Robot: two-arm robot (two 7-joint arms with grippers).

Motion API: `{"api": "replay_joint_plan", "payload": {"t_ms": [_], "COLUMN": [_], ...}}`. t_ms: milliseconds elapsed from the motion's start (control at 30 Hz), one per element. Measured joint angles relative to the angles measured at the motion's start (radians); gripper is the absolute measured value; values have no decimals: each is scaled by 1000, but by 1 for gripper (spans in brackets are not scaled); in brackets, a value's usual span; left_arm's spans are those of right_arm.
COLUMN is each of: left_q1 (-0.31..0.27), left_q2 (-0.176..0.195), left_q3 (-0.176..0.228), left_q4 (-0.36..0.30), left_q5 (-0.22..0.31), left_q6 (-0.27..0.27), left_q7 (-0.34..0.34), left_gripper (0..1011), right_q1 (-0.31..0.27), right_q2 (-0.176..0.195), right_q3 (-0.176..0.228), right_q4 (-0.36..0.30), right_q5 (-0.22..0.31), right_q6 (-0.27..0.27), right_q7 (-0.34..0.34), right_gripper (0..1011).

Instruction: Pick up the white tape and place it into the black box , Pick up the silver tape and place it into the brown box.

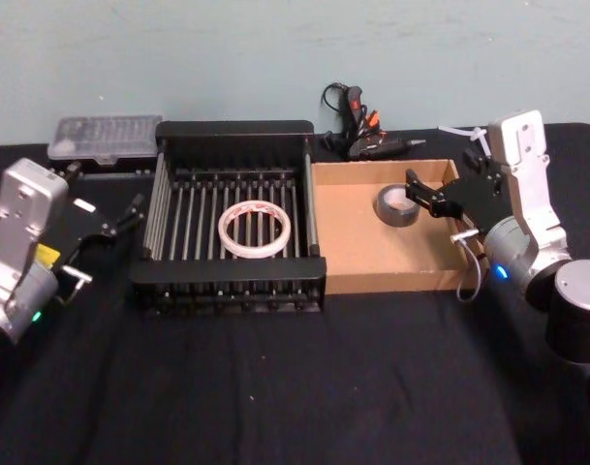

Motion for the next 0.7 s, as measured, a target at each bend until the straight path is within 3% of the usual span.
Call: {"api": "replay_joint_plan", "payload": {"t_ms": [700], "left_q1": [0], "left_q2": [0], "left_q3": [0], "left_q4": [0], "left_q5": [0], "left_q6": [0], "left_q7": [0], "left_gripper": [1001], "right_q1": [2], "right_q2": [2], "right_q3": [-3], "right_q4": [-2], "right_q5": [2], "right_q6": [-2], "right_q7": [2], "right_gripper": [1002]}}
